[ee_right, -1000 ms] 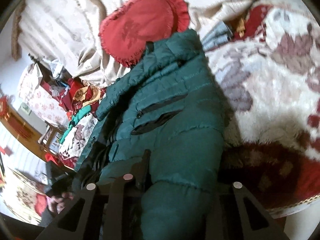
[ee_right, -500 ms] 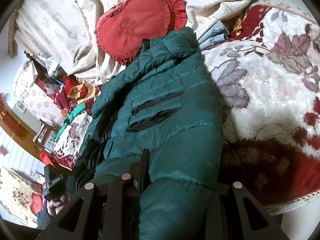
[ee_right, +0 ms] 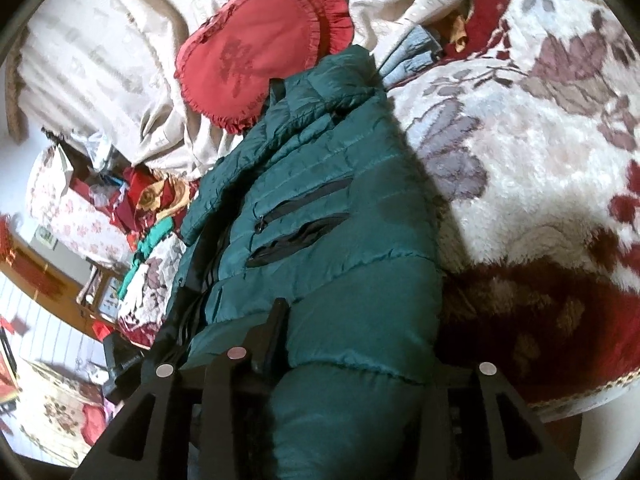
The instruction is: Fold large clothes
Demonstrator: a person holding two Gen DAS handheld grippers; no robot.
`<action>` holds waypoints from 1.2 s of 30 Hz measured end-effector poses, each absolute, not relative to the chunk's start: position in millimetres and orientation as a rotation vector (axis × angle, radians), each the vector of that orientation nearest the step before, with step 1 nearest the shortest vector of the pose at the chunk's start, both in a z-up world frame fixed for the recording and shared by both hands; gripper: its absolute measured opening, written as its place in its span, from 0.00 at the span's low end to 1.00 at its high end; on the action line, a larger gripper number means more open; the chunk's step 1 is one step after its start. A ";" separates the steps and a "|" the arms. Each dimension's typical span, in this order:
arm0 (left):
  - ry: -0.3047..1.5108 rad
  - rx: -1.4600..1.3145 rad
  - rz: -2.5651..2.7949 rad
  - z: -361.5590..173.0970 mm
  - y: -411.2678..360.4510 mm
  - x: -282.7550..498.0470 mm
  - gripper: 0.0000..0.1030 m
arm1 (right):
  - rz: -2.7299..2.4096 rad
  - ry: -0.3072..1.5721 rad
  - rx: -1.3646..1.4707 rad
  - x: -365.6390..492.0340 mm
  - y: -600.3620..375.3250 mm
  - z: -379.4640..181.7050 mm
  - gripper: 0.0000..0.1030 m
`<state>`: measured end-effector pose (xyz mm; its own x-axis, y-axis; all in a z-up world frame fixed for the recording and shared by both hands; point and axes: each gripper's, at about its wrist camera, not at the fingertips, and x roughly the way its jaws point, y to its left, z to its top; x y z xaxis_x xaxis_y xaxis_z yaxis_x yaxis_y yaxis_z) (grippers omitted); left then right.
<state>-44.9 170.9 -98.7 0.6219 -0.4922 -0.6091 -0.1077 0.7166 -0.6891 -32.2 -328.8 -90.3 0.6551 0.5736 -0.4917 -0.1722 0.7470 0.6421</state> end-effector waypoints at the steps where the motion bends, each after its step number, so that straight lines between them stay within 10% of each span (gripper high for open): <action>1: 0.877 -0.757 -0.245 -92.5 171.3 -46.3 0.08 | 0.460 0.718 0.577 -35.3 -328.0 -86.4 0.30; 36: 0.548 -0.624 -0.371 68.5 169.7 -169.6 0.08 | 0.415 0.369 0.200 -176.4 -316.5 50.4 0.16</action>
<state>-169.6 169.7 68.5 0.7958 -0.4814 -0.3673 0.1625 0.7541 -0.6364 -176.4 -316.5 50.4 0.8502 0.4269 -0.3080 -0.3552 0.8971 0.2628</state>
